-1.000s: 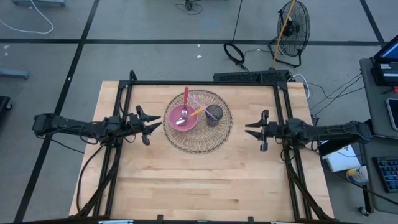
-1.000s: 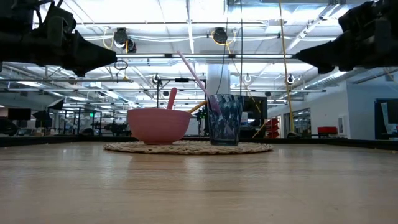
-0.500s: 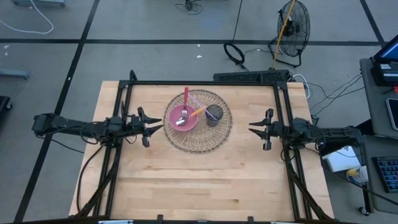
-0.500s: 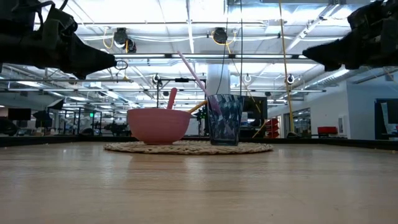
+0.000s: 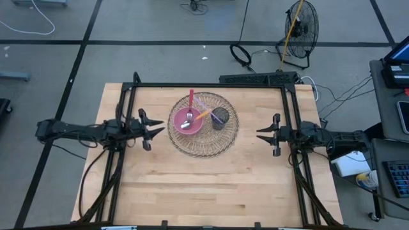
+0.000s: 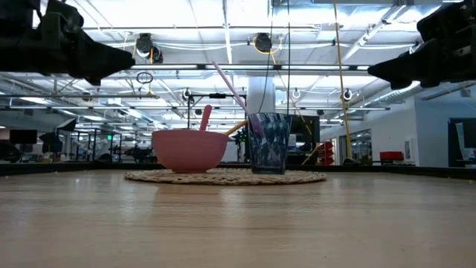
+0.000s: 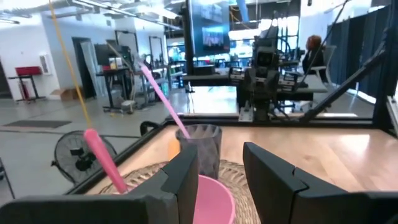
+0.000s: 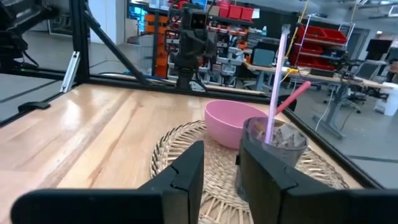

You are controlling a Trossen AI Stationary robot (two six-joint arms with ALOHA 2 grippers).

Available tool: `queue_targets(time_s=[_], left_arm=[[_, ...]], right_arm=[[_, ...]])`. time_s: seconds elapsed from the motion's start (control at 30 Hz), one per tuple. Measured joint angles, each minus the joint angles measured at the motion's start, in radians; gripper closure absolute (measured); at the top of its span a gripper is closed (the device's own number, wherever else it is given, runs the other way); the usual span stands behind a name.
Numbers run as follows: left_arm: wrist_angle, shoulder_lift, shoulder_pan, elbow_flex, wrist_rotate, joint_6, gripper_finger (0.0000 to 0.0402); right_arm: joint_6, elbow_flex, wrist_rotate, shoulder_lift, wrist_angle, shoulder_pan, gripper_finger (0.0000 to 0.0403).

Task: Pick & Place Utensil
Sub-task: Return to Home Position

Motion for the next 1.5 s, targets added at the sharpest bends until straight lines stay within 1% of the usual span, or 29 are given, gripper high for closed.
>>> queue_targets(time_s=[0.17, 0.47, 0.6, 0.73, 0.83, 0.93, 1.03, 1.13, 1.3, 1.5], left_arm=[[-0.131, -0.120, 0.007, 0.001, -0.008, -0.018, 0.0270], [-0.245, -0.287, 0.007, 0.001, -0.005, -0.006, 0.0270], [-0.330, -0.363, 0.007, 0.001, 0.055, -0.010, 0.0270], [-0.347, -0.360, 0.006, 0.001, 0.092, -0.023, 0.0270], [-0.365, -0.360, 0.006, 0.001, 0.105, -0.038, 0.0270], [-0.363, -0.361, 0.002, 0.001, 0.171, -0.031, 0.0270], [-0.385, -0.360, -0.012, 0.001, 0.208, -0.016, 0.0270], [-0.431, -0.360, -0.028, 0.001, 0.208, -0.018, 0.0270], [-0.444, -0.359, -0.055, 0.002, 0.202, -0.015, 0.0270], [-0.450, -0.358, -0.066, 0.002, 0.176, 0.005, 0.0270]], right_arm=[[0.009, 0.000, -0.001, 0.000, -0.004, 0.000, 0.0314], [0.002, -0.001, -0.001, 0.000, 0.001, 0.000, 0.0314], [0.001, -0.001, -0.001, 0.000, 0.001, 0.000, 0.0314], [-0.001, -0.002, -0.004, 0.000, 0.010, 0.000, 0.0314], [0.000, -0.003, -0.033, 0.000, 0.018, 0.000, 0.0314], [0.021, -0.003, -0.053, 0.000, 0.013, 0.000, 0.0314], [0.029, -0.003, -0.086, 0.000, 0.014, 0.000, 0.0314], [0.029, -0.003, -0.102, 0.000, 0.011, 0.000, 0.0314], [0.038, -0.004, -0.101, 0.000, -0.002, 0.000, 0.0314], [0.067, -0.041, -0.100, 0.000, 0.003, 0.000, 0.0314]])
